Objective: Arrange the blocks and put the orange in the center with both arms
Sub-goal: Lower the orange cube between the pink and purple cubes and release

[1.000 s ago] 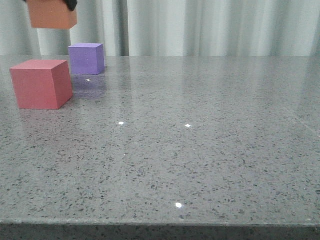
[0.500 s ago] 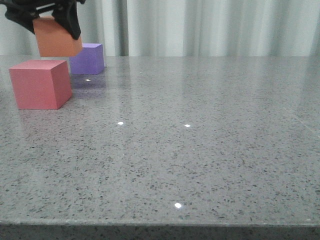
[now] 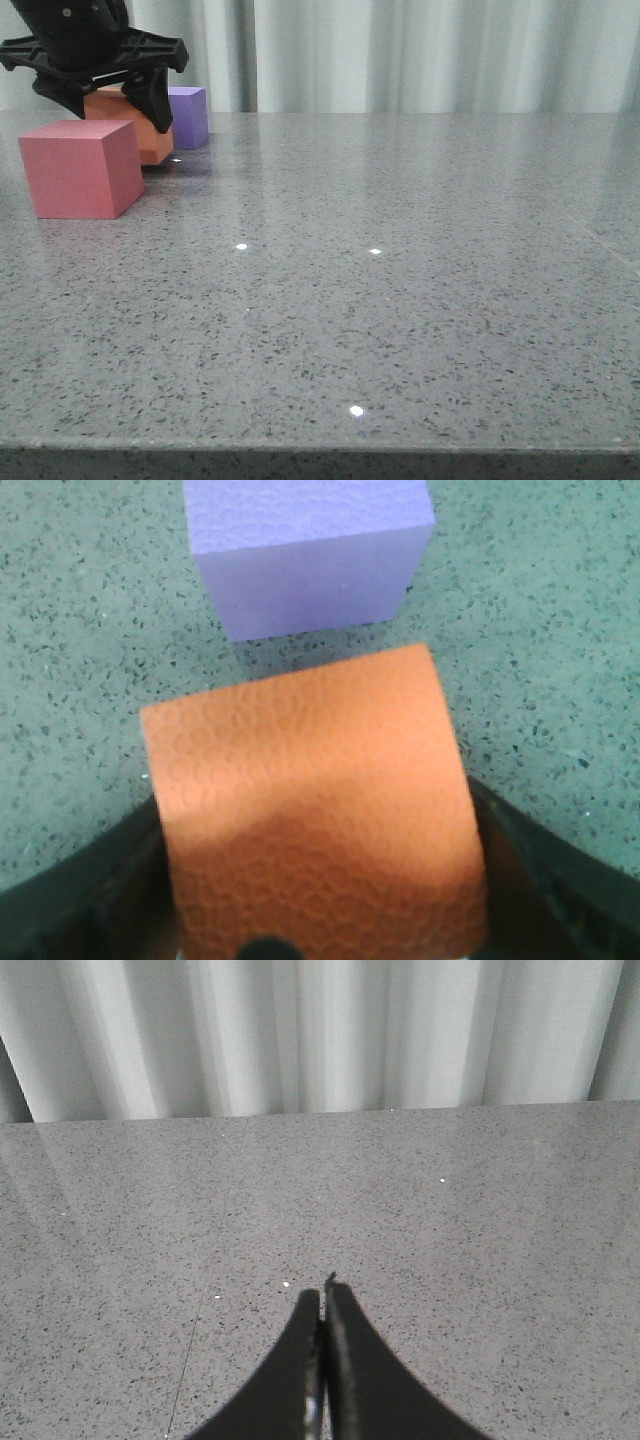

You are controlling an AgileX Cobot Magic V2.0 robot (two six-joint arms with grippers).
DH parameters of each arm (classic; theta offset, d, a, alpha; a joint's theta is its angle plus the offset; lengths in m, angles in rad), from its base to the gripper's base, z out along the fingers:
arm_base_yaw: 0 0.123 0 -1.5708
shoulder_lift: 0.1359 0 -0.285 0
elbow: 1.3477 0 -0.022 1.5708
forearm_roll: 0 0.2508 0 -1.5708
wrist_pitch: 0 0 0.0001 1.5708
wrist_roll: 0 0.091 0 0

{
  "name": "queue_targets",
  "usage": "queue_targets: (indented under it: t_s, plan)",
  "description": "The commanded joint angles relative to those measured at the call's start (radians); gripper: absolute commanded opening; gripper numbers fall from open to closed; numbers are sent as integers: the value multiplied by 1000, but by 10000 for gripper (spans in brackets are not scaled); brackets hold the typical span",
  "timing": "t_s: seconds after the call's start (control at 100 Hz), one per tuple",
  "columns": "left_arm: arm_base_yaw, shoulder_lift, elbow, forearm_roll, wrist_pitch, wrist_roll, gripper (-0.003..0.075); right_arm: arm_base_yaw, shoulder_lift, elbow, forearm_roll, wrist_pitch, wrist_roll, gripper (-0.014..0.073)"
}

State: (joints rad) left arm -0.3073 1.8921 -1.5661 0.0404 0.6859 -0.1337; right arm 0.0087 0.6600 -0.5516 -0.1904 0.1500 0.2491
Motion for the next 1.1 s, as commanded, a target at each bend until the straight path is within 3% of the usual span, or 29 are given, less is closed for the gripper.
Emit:
queue_targets:
  t_s: [0.0, 0.3, 0.6, 1.09]
  plan:
    - [-2, -39, -25, 2, -58, 1, 372, -6, -5, -26, -12, -82, -9, -69]
    - [-2, -24, -25, 2, -44, 1, 375, -6, -5, -26, -12, -82, -9, -69]
    - [-2, -24, -25, 2, -41, 1, 592, -6, -5, -26, -12, -82, -9, -69]
    - [-2, -184, -25, 5, -23, 1, 594, -6, -5, -26, -12, -82, -9, -69]
